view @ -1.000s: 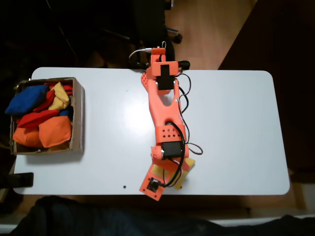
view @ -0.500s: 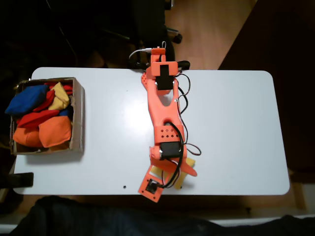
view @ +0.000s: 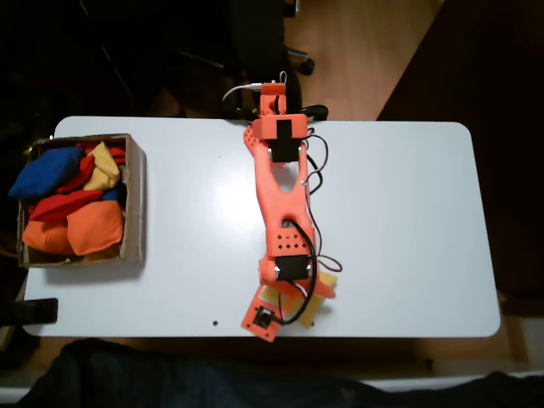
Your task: Grasp a bag and put it in the box.
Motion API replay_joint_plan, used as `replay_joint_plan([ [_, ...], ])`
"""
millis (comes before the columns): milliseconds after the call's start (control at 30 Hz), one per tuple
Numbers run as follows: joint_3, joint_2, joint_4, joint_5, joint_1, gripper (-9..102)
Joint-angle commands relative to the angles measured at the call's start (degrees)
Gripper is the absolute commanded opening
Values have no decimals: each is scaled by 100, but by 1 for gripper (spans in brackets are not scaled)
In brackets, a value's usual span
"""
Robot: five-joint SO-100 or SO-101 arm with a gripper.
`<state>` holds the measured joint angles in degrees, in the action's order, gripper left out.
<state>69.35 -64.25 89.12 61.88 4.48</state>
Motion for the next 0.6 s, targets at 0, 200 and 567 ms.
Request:
replay_joint_plan([
  [0, 70, -18, -53, 9, -18, 90],
  [200, 334, 53, -237, 9, -35, 90],
  [567, 809, 35, -826, 18, -114, 90],
])
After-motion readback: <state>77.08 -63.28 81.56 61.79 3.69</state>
